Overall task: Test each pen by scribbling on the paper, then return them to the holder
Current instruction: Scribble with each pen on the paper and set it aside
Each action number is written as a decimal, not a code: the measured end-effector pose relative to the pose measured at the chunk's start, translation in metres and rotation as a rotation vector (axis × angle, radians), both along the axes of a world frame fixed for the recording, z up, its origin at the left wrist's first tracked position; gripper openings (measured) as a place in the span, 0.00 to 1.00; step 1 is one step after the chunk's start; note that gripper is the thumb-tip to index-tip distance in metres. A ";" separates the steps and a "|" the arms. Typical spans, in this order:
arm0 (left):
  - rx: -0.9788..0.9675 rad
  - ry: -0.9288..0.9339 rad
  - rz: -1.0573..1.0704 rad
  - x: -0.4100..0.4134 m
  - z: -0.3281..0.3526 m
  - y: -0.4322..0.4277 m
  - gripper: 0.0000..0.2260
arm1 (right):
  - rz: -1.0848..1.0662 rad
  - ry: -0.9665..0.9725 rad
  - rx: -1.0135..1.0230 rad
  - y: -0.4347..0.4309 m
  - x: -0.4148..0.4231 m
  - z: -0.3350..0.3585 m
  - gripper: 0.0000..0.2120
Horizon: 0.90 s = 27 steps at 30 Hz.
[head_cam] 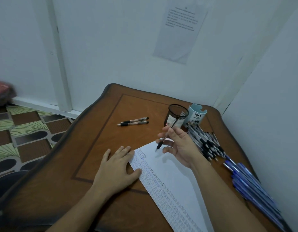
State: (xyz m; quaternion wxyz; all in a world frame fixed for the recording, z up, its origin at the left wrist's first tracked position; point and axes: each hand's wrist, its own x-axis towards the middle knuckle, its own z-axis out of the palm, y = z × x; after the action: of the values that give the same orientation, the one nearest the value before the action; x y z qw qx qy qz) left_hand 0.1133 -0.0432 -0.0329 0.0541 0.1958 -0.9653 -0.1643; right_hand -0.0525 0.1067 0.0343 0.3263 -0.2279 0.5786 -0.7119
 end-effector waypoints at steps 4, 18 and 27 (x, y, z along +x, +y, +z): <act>0.010 0.019 0.007 0.000 -0.001 0.000 0.45 | 0.011 -0.015 0.017 0.001 0.002 -0.003 0.25; 0.006 0.022 0.008 -0.001 -0.002 0.000 0.45 | -0.058 -0.040 -0.001 0.000 -0.002 -0.012 0.30; 0.002 0.014 0.011 0.000 -0.001 0.001 0.44 | -0.288 -0.202 -0.063 -0.005 -0.008 -0.031 0.11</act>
State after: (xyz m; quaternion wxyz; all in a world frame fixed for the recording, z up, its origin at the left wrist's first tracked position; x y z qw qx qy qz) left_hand 0.1130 -0.0423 -0.0343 0.0617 0.2001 -0.9636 -0.1665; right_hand -0.0600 0.1018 0.0032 0.2700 -0.0800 0.5471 -0.7882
